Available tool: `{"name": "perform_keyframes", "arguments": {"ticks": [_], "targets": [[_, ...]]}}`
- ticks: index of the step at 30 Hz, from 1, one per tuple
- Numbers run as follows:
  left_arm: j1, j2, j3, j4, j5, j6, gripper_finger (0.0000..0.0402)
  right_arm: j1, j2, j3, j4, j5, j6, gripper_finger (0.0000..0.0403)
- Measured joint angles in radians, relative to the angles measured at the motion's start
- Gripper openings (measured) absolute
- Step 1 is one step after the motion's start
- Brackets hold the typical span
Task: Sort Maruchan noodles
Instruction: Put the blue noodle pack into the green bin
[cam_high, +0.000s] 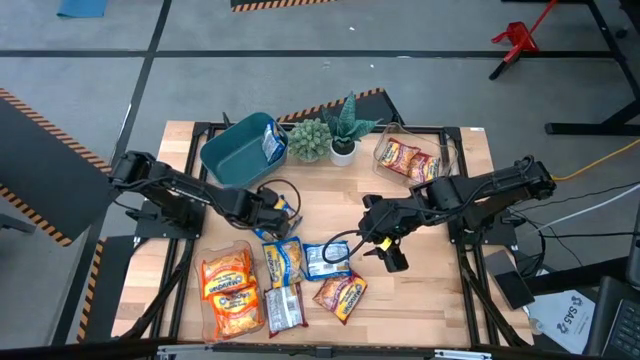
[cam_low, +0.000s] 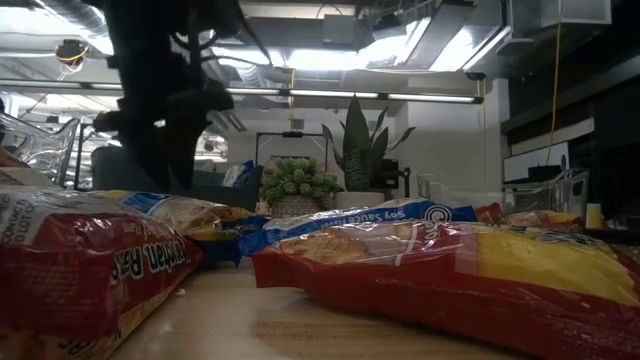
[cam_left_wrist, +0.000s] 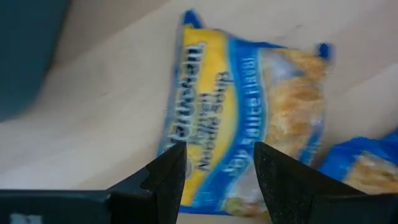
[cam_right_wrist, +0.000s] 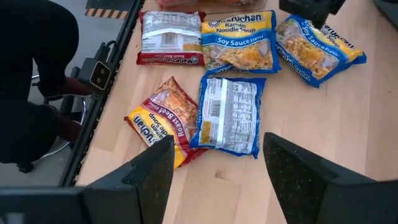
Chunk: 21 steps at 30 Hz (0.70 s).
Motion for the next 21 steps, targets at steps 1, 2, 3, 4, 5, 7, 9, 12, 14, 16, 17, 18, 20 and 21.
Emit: {"name": "perform_keyframes", "arguments": {"ticks": [1, 2, 3, 4, 5, 7, 9, 12, 14, 16, 17, 18, 20, 21], "targets": [[0.000, -0.001, -0.013, 0.010, 0.001, -0.004, 0.0182, 0.000, 0.000, 0.000, 0.000, 0.000, 0.000, 0.0230], [0.001, 0.004, -0.026, 0.034, 0.006, -0.011, 0.0182, 0.000, 0.000, 0.000, 0.000, 0.000, 0.000, 0.0230], [0.001, 0.014, -0.037, 0.061, 0.011, -0.018, 0.0182, 0.000, 0.000, 0.000, 0.001, 0.000, 0.000, 0.0230], [0.001, 0.019, -0.047, 0.076, 0.018, -0.019, 0.0182, 0.000, 0.000, 0.000, 0.001, 0.000, 0.000, 0.0230], [0.001, 0.023, -0.053, 0.084, 0.029, -0.019, 0.0182, 0.000, 0.000, 0.000, 0.003, 0.000, 0.001, 0.0230], [0.001, 0.050, -0.063, 0.146, 0.053, -0.018, 0.0182, 0.000, 0.000, 0.000, 0.005, 0.000, 0.005, 0.0230], [0.000, 0.073, -0.069, 0.171, 0.065, -0.001, 0.0182, 0.000, 0.000, 0.001, 0.008, 0.000, 0.009, 0.0230], [0.001, 0.102, -0.067, 0.238, 0.071, 0.013, 0.0182, 0.000, 0.000, 0.001, 0.014, 0.000, 0.010, 0.0230], [0.001, 0.120, -0.068, 0.303, 0.067, 0.032, 0.0182, 0.000, 0.000, 0.001, 0.023, 0.001, 0.011, 0.0230], [0.005, 0.134, -0.068, 0.387, 0.062, 0.053, 0.0182, 0.000, 0.000, 0.001, 0.022, 0.017, 0.012, 0.0230], [0.010, 0.143, -0.069, 0.434, 0.059, 0.069, 0.0182, 0.000, 0.000, 0.001, 0.025, 0.034, 0.012, 0.0230], [0.016, 0.151, -0.069, 0.480, 0.061, 0.087, 0.0182, 0.000, 0.000, 0.001, 0.024, 0.051, 0.013, 0.0230], [0.032, 0.167, -0.069, 0.554, 0.065, 0.117, 0.0182, 0.000, 0.000, 0.001, 0.022, 0.100, 0.031, 0.0230], [0.041, 0.173, -0.069, 0.583, 0.067, 0.131, 0.0182, -0.001, 0.000, 0.001, 0.021, 0.142, 0.054, 0.0230]]}}
